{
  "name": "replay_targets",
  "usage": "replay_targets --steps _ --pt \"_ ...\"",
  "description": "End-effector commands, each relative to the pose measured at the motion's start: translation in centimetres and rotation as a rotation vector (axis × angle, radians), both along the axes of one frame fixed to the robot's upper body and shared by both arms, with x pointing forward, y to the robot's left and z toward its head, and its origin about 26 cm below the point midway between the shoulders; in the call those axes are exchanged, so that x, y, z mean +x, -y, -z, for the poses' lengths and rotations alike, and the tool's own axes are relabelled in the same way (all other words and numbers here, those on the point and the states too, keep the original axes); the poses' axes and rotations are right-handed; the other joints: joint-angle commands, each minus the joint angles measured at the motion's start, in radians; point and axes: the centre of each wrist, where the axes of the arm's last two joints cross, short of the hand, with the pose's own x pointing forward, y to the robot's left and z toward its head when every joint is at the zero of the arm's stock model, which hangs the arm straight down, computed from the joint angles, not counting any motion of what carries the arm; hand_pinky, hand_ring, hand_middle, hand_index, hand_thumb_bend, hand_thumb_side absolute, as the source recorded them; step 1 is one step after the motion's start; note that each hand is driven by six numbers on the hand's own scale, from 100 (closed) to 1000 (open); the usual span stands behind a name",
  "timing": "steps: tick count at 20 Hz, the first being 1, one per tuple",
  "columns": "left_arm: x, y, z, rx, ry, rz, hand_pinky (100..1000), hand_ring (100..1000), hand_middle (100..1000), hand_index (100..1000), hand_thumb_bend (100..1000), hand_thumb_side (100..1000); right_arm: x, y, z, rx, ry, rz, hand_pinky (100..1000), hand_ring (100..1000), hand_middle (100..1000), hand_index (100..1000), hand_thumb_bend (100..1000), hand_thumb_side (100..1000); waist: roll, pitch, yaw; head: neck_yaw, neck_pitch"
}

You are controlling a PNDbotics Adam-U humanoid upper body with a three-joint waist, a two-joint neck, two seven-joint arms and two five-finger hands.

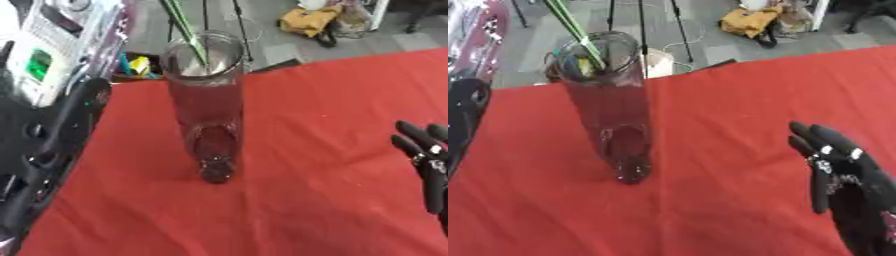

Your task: Arrange flowers into the vase.

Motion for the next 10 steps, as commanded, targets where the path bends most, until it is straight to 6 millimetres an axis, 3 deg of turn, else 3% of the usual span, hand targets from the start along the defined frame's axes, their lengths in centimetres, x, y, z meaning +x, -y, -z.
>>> replay_targets --steps 1,10 --pt "-0.54 0.15 -0.54 0.007 0.020 0.011 100 100 100 100 100 801 -0.22 0.07 -0.74 -0.010 0.031 0.009 1000 1000 254 939 100 1000 -0.009 -0.019 -0.002 0.000 -0.005" --pt "-0.11 0.46 0.18 0.026 0.002 -0.002 100 100 100 100 101 896 -0.21 0.04 -0.72 -0.009 0.031 0.017 1000 1000 252 940 100 1000 -0.010 -0.014 -0.002 -0.003 -0.003"
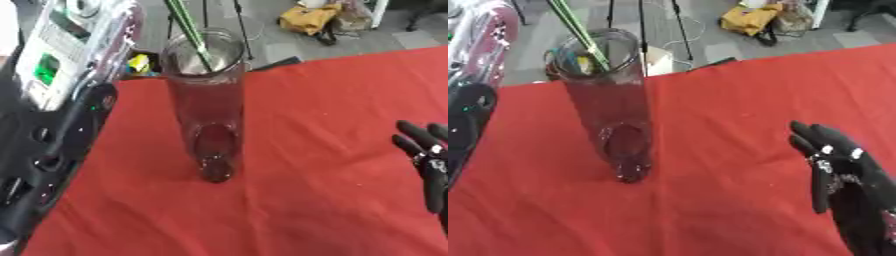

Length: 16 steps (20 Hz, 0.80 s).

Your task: Arrange flowers into the vase.

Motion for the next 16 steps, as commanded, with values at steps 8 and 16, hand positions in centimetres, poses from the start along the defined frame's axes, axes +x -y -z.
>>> replay_targets --steps 8,16 --pt "0.1 -0.3 0.0 0.054 0.042 -0.095 100 100 100 100 100 881 -0.2 0.2 -0.7 0.000 0.027 0.012 1000 1000 253 941 100 1000 -0.009 -0.022 0.002 -0.011 -0.001" --pt "0.3 -0.2 0.5 0.107 0.054 -0.098 100 100 100 120 100 877 -0.2 0.2 -0.7 0.006 0.025 0.018 1000 1000 253 941 100 1000 -0.011 -0.023 0.004 -0.016 -0.002"
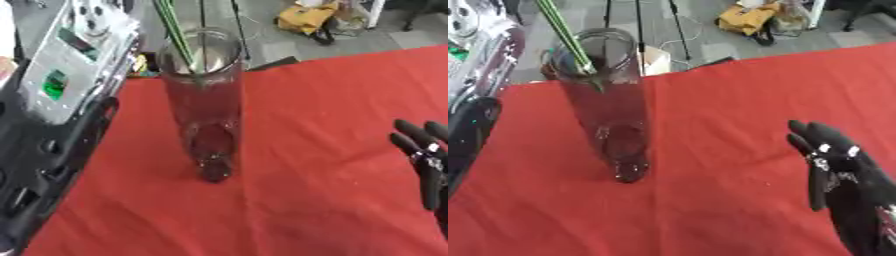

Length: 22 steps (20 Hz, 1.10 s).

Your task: Arrange flowers into the vase.

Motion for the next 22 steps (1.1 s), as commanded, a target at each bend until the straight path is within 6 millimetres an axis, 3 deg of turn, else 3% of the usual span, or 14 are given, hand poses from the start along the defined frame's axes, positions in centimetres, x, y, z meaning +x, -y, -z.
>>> replay_targets --steps 1,8,14,22 --pt "-0.4 -0.3 -0.6 0.034 0.039 -0.007 100 100 100 143 100 883 -0.2 0.1 -0.7 0.001 0.028 0.007 1000 1000 254 941 100 1000 -0.009 -0.024 0.003 -0.004 -0.001" --pt "0.0 -0.4 -0.2 0.092 0.052 -0.010 100 100 100 182 100 888 -0.3 0.2 -0.6 0.006 0.028 0.012 1000 1000 255 941 100 1000 -0.011 -0.026 0.007 -0.009 -0.001" --pt "0.2 -0.7 0.1 0.166 0.057 -0.040 100 100 121 245 100 846 -0.3 0.3 -0.6 0.007 0.027 0.017 1000 1000 256 941 100 1000 -0.012 -0.028 0.010 -0.011 0.003" --pt "0.5 -1.4 0.5 0.263 0.054 -0.147 128 140 171 245 100 773 -0.3 0.5 -0.5 0.011 0.022 0.027 1000 1000 256 941 100 1000 -0.014 -0.031 0.019 -0.017 0.007"
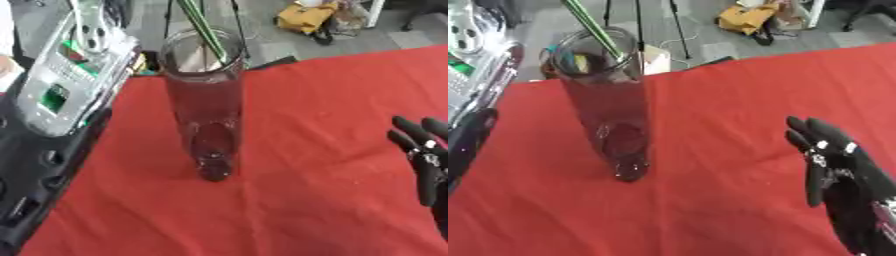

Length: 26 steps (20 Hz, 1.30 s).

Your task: Arrange flowers into the vase.

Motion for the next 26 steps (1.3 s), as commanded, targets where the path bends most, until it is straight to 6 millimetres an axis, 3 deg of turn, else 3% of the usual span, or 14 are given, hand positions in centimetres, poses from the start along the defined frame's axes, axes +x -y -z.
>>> replay_targets --steps 1,7,22,26 --pt "-0.4 -0.6 -0.7 0.053 0.036 -0.052 134 152 179 250 100 770 -0.3 0.1 -0.6 -0.001 0.022 0.010 1000 1000 256 941 100 1000 -0.009 -0.030 0.002 -0.004 -0.001" --pt "0.0 -1.2 -0.3 0.125 -0.015 -0.126 160 194 217 291 100 751 -0.3 0.2 -0.5 0.000 0.016 0.016 1000 1000 256 942 100 1000 -0.010 -0.036 0.010 -0.010 0.004" --pt "0.2 -2.0 0.1 0.320 -0.108 -0.208 333 457 471 542 100 696 -0.4 0.4 -0.4 0.003 0.007 0.022 1000 1000 258 942 100 1000 -0.011 -0.047 0.020 -0.019 0.008" --pt "0.3 -2.0 0.2 0.380 -0.125 -0.220 362 487 502 597 100 688 -0.4 0.5 -0.4 0.005 0.009 0.020 1000 1000 260 941 100 1000 -0.012 -0.049 0.023 -0.021 0.010"
